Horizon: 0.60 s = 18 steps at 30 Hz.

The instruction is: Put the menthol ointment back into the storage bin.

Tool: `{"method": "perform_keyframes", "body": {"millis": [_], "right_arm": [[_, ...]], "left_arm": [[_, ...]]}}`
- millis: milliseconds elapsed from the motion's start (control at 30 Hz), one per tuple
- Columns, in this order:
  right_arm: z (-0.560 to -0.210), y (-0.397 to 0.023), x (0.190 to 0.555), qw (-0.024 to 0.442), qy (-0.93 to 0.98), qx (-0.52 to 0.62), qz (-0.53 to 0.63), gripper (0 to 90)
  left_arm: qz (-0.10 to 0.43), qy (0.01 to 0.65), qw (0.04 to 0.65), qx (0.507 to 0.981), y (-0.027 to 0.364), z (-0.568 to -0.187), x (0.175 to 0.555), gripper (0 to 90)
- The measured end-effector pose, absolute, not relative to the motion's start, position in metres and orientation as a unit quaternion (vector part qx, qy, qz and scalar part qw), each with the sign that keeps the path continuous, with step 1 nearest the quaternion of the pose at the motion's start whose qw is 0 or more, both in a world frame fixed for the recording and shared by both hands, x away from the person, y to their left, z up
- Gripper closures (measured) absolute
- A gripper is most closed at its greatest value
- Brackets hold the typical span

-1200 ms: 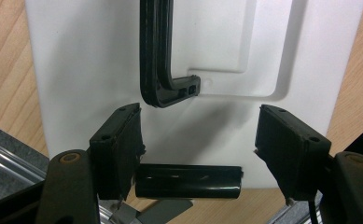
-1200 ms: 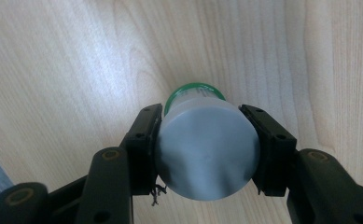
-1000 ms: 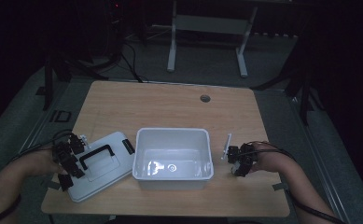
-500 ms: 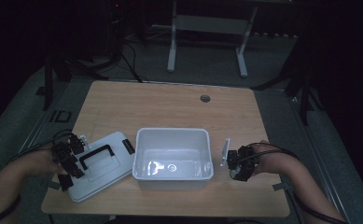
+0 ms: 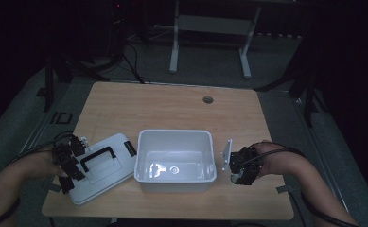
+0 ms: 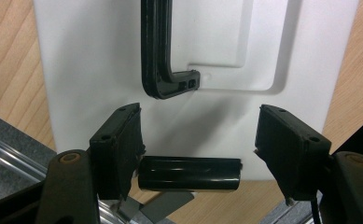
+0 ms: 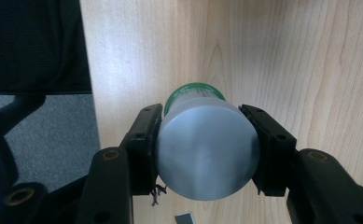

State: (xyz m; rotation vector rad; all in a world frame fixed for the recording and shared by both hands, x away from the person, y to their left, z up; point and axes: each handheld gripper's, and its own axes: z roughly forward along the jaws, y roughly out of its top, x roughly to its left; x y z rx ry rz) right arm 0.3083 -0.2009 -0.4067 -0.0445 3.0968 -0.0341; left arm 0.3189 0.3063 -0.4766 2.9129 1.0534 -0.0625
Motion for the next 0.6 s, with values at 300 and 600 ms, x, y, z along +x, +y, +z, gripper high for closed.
{"method": "perform_keyframes", "body": {"millis": [300, 600], "right_arm": [[-0.390, -0.196, 0.309, 0.021, 1.000, -0.008, -0.007, 50.4], [-0.366, -0.180, 0.308, 0.027, 0.999, -0.019, 0.005, 50.4]], "left_arm": [[-0.019, 0.334, 0.020, 0.942, 0.304, -0.476, 0.320, 31.5], [-0.015, 0.334, 0.020, 0.942, 0.304, -0.472, 0.319, 31.5]]}}
